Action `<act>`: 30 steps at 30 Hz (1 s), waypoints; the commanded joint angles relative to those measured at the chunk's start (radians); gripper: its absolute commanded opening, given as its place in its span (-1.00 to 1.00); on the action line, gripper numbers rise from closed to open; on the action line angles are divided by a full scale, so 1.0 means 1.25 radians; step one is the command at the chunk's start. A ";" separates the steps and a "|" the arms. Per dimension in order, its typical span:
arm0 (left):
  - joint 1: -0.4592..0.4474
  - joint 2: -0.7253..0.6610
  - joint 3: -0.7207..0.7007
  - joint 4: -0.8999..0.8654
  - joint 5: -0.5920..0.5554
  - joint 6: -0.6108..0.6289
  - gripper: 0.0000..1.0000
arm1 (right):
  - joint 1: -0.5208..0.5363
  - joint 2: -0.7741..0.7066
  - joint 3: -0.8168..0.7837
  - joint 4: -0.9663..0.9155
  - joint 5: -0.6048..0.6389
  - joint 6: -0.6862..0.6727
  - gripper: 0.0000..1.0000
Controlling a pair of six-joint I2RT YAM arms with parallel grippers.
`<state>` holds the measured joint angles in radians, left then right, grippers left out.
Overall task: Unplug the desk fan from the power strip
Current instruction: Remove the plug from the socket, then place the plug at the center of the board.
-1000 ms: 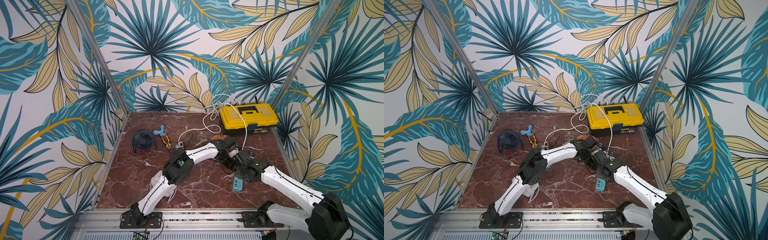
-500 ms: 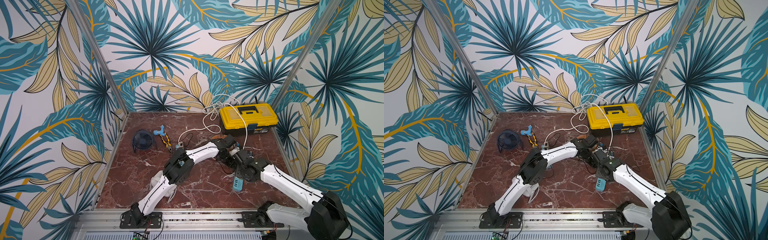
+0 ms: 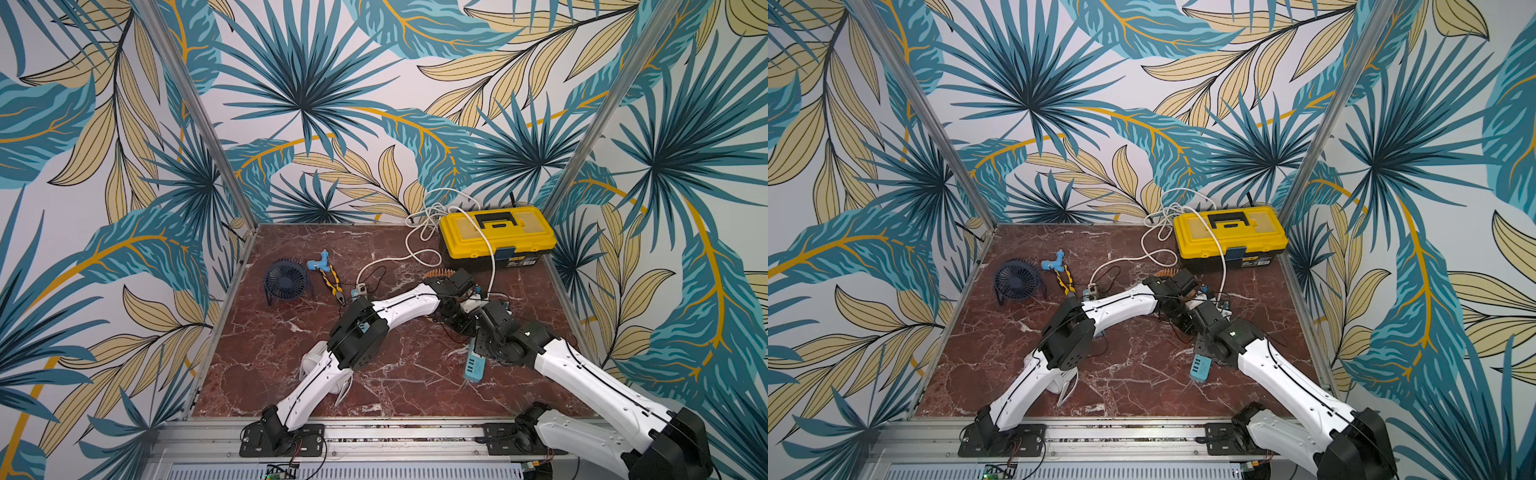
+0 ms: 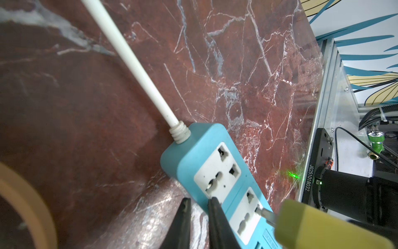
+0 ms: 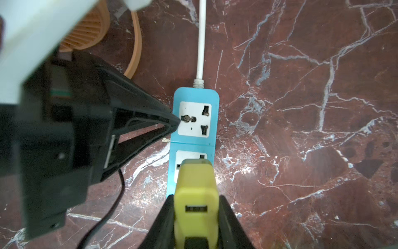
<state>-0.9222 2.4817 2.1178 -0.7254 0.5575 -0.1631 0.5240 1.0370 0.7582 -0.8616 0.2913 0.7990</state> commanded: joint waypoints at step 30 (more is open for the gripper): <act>0.099 -0.346 -0.283 0.286 -0.009 -0.078 -0.05 | -0.115 0.064 -0.033 0.239 -0.635 -0.221 -0.79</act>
<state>-0.8005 2.0789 1.8034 -0.4278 0.5552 -0.2474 0.3977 1.0882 0.7597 -0.6743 -0.3313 0.5369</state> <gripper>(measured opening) 0.469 0.313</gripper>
